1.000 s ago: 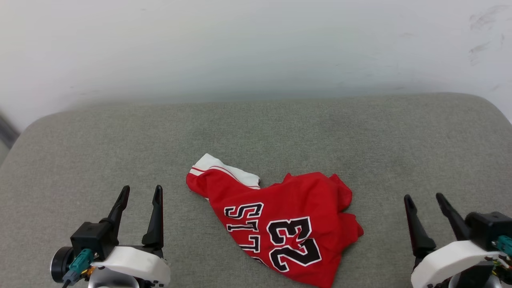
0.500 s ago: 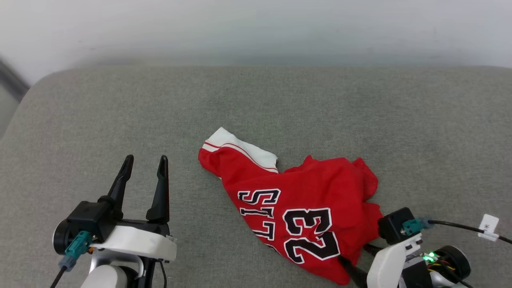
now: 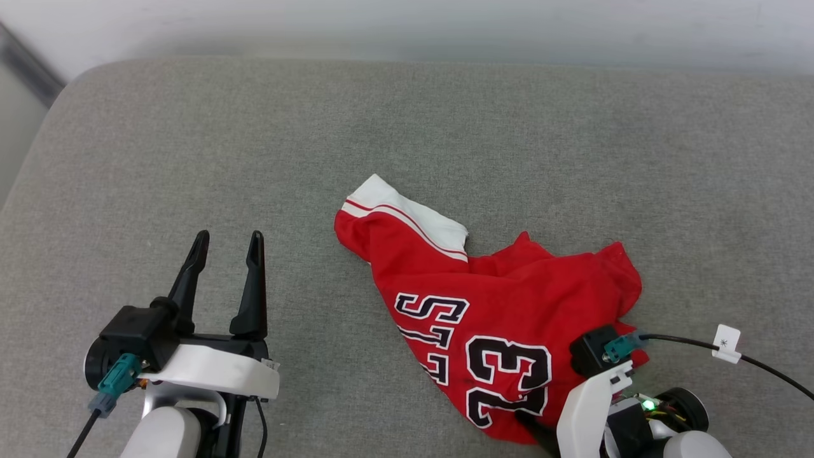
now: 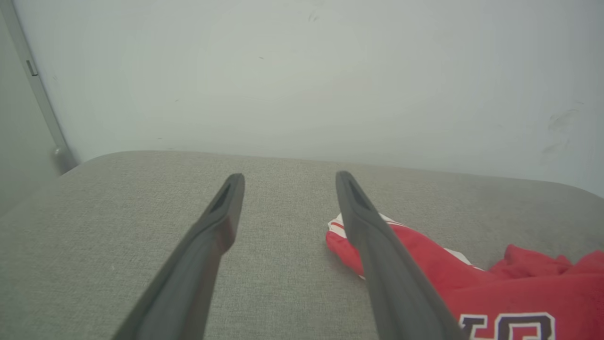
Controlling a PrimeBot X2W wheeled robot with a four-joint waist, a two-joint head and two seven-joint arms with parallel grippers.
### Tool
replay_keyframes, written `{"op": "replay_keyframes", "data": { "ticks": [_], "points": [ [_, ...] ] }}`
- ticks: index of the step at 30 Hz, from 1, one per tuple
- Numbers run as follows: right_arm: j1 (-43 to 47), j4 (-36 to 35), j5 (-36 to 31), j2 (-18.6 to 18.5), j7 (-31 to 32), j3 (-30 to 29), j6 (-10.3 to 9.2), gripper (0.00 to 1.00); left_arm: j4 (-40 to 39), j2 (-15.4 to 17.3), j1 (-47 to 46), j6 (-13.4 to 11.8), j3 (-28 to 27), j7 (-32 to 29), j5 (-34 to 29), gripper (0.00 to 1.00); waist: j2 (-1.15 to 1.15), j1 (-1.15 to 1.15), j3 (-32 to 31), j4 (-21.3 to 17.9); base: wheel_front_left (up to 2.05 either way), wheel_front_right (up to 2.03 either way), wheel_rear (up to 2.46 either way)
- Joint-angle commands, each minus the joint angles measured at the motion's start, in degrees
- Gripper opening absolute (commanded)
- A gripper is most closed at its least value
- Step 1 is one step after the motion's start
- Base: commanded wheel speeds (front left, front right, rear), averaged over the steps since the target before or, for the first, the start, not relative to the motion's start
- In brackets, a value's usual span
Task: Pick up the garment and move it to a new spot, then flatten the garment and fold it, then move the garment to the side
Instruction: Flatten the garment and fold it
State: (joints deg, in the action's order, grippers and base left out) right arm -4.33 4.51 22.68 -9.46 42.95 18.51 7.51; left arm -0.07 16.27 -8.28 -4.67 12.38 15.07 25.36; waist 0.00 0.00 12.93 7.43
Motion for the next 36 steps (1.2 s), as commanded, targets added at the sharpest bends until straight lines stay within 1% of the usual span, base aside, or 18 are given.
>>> {"op": "replay_keyframes", "data": {
  "ticks": [1,2,5,9,14,17,19,24,29,35,36],
  "points": [
    [2.41,4.33,0.27,-0.01,1.73,1.65,-0.04,0.27,0.21,-0.3,-0.48,0.28,-0.33,0.14,-0.46,1.0,0.0,0.0,-0.15,-0.13,0.0,0.0,0.0],
    [2.3,4.57,0.67,0.02,1.54,1.52,-0.04,0.0,0.44,-0.41,-0.31,0.47,-0.57,0.14,-0.6,1.0,0.0,0.0,-0.42,-0.31,0.0,0.0,0.0],
    [0.99,3.76,1.21,-0.43,1.44,1.82,-0.03,0.0,0.93,-0.9,0.45,0.76,-1.21,0.13,-0.99,1.0,0.0,0.0,-1.27,-0.95,0.0,0.0,0.0],
    [-2.14,0.43,0.62,-2.57,-0.46,1.74,-0.04,0.0,1.34,-1.48,0.9,1.31,-1.73,0.13,-1.54,1.0,0.0,0.0,-2.77,-1.41,0.0,0.0,0.0],
    [-7.46,-5.08,-2.43,-5.35,-4.7,-1.03,-0.03,0.0,1.47,-2.12,1.57,1.74,-2.06,0.13,-2.08,1.0,0.0,0.0,-3.71,-1.48,0.0,0.0,0.0],
    [-11.9,-6.52,-4.34,-6.86,-6.0,-3.43,-0.04,0.0,1.31,-2.68,1.45,2.2,-1.86,0.13,-2.46,1.0,0.0,0.0,-3.37,-0.99,0.0,0.0,0.0],
    [-14.38,-5.86,-5.0,-7.1,-5.9,-4.54,-0.03,0.0,1.21,-3.04,1.15,2.67,-1.79,0.13,-2.61,1.0,0.0,0.0,-2.77,-0.46,0.0,0.0,0.0],
    [-22.49,-1.56,-6.25,-8.21,-6.58,-6.64,-0.03,0.0,1.26,-4.09,-0.35,3.93,-1.57,0.13,-3.01,1.0,0.0,0.0,0.07,1.49,0.0,0.0,0.0],
    [-28.97,7.43,-6.0,-7.35,-9.22,-7.4,-0.03,0.0,2.04,-5.36,-1.91,5.41,-1.9,0.13,-3.31,1.0,0.0,0.0,2.83,3.41,0.0,0.0,0.0],
    [-31.51,19.64,-5.77,-5.51,-16.78,-6.95,-0.03,0.0,3.34,-6.85,-3.12,7.17,-2.19,0.13,-4.18,1.0,0.0,0.0,4.25,4.48,0.0,0.0,0.0],
    [-31.63,21.17,-5.7,-5.15,-18.39,-6.96,-0.03,0.23,3.59,-7.0,-3.27,7.31,-2.3,0.13,-4.39,1.0,0.0,0.0,4.29,4.43,0.0,0.0,0.0]
  ]
}}
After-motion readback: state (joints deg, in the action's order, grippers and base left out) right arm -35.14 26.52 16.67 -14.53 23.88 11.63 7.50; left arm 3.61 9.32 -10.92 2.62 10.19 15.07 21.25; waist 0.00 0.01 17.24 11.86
